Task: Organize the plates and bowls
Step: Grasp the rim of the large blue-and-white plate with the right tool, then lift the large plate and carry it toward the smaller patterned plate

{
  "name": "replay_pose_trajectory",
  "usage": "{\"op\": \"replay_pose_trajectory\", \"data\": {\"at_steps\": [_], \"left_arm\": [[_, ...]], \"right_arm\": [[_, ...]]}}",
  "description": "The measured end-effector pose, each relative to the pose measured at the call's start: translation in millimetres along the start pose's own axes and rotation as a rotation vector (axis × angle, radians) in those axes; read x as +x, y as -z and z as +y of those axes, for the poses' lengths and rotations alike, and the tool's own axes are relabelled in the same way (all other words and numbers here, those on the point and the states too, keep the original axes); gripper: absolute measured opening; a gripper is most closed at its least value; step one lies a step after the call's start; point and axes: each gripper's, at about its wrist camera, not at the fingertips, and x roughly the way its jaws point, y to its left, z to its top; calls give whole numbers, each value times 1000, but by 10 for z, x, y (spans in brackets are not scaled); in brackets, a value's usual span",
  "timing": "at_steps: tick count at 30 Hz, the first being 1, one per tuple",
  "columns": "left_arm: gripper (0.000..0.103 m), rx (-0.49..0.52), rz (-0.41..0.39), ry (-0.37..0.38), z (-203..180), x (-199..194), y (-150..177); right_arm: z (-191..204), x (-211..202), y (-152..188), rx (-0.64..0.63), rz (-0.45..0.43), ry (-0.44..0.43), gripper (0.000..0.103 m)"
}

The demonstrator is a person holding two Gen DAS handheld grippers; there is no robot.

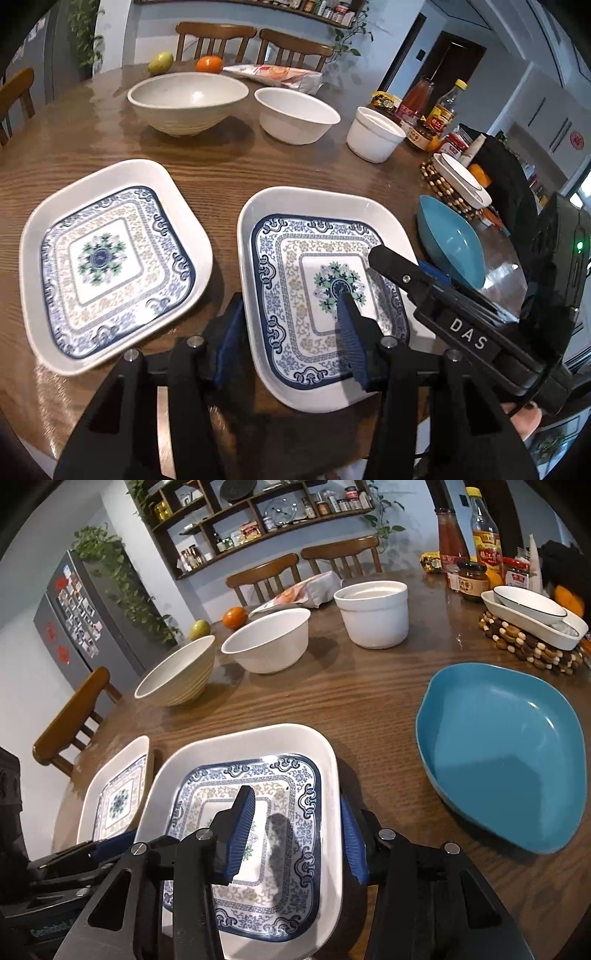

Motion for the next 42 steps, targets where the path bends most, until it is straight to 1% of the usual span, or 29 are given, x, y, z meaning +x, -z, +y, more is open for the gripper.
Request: {"op": "replay_pose_trajectory", "data": {"at_steps": [2,7,12,21,30,33,35,36,39,41,42], "left_arm": [[48,5,2,-2,1,-40,40],[48,-18,36,28,39,-90,134],[48,-8,35,16,8,-136,214],[48,-27,47,10,38,-102,246],[49,-18,27,-4,17,-76,239],[51,-21,28,0,18,-68,231],[56,-20,30,12,22,-66,227],[57,-19,29,11,16,-68,224],[59,-17,8,3,8,-117,208],[64,-24,-13,7,28,-175,186],[65,-29,-23,5,42,-205,184]], "right_arm": [[37,-73,35,-5,-8,-6,48],[114,-226,97,-23,-23,-2,48],[183,-308,171,-42,-27,14,48],[214,-223,238,-45,-14,39,48],[212,-156,267,-50,-1,55,48],[211,-140,276,-51,1,59,48],[206,-140,276,-50,-4,57,48],[205,-141,274,-50,-6,55,48],[214,-147,266,-57,-13,67,48],[234,-191,256,-77,-32,82,48],[237,-206,245,-80,-37,83,49]]}}
